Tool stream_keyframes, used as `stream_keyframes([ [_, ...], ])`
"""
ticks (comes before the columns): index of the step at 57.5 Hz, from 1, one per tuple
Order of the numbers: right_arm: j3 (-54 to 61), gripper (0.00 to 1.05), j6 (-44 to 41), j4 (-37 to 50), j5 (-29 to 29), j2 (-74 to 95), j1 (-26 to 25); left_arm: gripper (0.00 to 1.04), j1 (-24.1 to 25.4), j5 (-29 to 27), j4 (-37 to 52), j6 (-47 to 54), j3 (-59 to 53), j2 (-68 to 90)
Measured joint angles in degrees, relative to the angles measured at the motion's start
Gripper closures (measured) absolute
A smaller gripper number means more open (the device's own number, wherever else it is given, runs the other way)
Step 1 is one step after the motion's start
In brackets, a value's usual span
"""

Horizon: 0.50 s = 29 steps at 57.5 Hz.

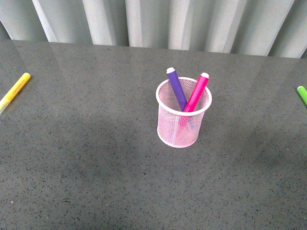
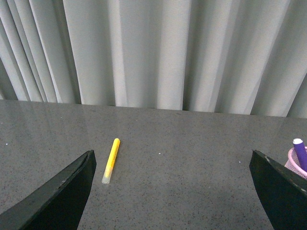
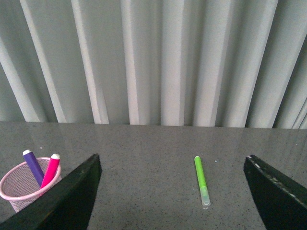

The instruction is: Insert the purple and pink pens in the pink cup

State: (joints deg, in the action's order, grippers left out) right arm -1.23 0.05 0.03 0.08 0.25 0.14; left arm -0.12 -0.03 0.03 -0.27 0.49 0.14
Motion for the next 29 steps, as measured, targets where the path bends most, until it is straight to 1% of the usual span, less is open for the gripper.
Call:
stream_keyframes([
  [4, 0.0, 0.07, 0.0, 0.0, 0.0, 0.0, 0.0, 0.07, 0.0, 0.0, 0.0, 0.0, 0.0, 0.0],
  [29, 0.0, 0.07, 0.0, 0.0, 0.0, 0.0, 0.0, 0.07, 0.0, 0.0, 0.0, 0.0, 0.0, 0.0],
])
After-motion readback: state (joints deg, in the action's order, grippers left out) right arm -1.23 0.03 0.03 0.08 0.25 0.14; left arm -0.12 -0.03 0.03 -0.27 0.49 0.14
